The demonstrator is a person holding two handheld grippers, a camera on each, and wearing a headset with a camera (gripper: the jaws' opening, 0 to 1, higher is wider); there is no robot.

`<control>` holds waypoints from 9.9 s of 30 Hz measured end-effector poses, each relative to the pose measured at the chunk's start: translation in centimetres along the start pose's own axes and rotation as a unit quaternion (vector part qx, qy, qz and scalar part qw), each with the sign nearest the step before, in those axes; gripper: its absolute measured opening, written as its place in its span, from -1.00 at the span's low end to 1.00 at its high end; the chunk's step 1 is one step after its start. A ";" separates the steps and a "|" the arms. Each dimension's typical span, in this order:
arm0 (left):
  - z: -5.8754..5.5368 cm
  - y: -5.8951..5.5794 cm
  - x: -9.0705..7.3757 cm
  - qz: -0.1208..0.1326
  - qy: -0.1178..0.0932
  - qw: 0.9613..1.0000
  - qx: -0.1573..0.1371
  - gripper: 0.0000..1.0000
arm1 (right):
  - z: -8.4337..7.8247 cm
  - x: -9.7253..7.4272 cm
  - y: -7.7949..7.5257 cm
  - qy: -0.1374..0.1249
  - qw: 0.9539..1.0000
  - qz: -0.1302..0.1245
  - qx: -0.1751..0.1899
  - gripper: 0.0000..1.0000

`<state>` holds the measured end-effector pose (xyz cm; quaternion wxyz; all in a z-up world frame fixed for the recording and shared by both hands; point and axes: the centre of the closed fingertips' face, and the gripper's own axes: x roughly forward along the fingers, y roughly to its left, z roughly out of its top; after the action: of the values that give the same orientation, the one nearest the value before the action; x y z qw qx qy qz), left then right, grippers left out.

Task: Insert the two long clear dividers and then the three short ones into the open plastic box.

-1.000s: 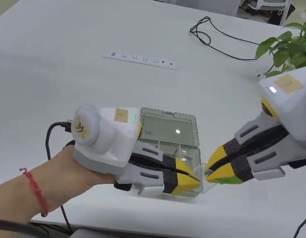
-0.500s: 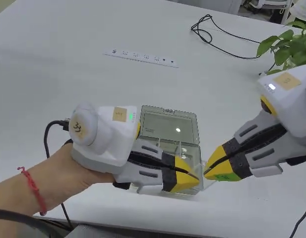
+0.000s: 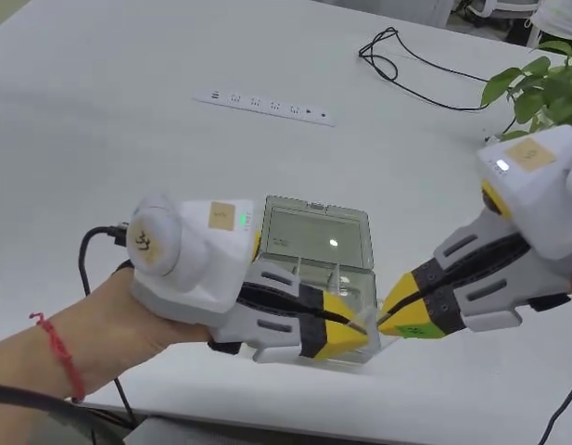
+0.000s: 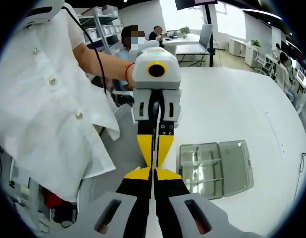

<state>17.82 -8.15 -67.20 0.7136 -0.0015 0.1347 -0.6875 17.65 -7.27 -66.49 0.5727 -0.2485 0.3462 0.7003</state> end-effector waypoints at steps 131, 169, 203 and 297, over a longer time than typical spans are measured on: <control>-5.5 8.1 -7.2 0.175 0.041 0.983 -0.035 1.00 | -5.8 9.3 -12.1 0.063 0.993 -0.094 -0.009 -0.95; -6.2 8.6 -8.0 0.181 0.055 0.981 -0.037 1.00 | -6.6 10.4 -12.2 0.067 0.993 -0.099 0.012 -0.87; -5.4 8.1 -8.0 0.181 0.056 0.981 -0.031 1.00 | -9.0 -0.4 -9.4 -0.013 0.981 -0.172 0.092 -0.44; -6.0 7.6 -8.2 0.177 0.076 0.980 -0.038 1.00 | -27.3 -1.8 -8.4 0.231 0.959 -0.155 0.048 -0.35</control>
<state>23.99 1.40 -72.91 0.8112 0.0475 0.2127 -0.5426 24.91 -28.54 -84.22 0.5901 -0.4257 0.4596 0.5092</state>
